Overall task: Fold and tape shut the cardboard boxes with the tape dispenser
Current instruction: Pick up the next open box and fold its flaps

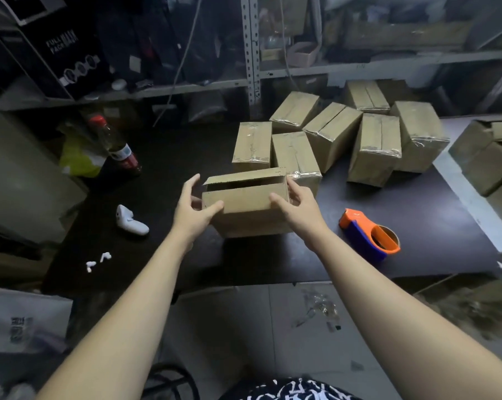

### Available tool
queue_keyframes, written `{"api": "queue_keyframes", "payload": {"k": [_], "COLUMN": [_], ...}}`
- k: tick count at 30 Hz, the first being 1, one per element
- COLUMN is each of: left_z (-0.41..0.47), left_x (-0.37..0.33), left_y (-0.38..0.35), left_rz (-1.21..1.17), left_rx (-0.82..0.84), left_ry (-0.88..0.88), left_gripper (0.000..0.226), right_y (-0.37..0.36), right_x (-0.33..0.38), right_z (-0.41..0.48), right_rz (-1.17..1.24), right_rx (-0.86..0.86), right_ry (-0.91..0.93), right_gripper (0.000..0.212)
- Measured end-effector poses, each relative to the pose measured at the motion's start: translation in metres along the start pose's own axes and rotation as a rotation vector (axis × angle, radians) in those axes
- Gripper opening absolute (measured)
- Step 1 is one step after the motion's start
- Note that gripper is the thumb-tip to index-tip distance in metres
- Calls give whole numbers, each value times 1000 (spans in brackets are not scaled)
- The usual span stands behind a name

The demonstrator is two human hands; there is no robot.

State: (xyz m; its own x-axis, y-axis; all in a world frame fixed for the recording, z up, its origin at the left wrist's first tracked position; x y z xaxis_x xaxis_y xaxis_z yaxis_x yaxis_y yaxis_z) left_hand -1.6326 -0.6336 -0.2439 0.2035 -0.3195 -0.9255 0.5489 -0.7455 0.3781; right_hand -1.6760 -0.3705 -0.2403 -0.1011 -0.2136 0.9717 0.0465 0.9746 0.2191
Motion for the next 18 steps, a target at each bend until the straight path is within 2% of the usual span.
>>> {"api": "queue_keyframes", "payload": {"k": [5, 9, 12, 18], "left_z": [4, -5, -9, -24], "left_x": [13, 21, 26, 29], "left_y": [-11, -19, -26, -39], "left_rz": [129, 157, 186, 235], "left_rx": [65, 88, 97, 149], "left_ry": [-87, -103, -112, -47], "left_gripper": [54, 52, 53, 55], "right_y": [-8, -10, -7, -3], "right_x": [-20, -34, -39, -38], "right_z": [-5, -11, -14, -13], "right_rz": [-84, -152, -176, -333], "right_rx": [-27, -71, -109, -94], "right_ry": [-34, -42, -47, 78], "right_gripper": [74, 68, 80, 46]}}
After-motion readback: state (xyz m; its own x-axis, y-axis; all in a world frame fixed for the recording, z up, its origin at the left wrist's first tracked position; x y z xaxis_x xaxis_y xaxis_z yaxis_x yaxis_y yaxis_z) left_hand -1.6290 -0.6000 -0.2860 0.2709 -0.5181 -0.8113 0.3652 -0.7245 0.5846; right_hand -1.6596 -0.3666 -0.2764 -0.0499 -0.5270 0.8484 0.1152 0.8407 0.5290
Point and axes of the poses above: each hand's wrist, its own z-axis towards the middle knuckle, its own y-axis out of the back of the hand, x = y × z, the point moved 5 cm from there along z, towards the middle knuckle, and after that the axes turned 14 degrees about -x, right-handed, at the moved point
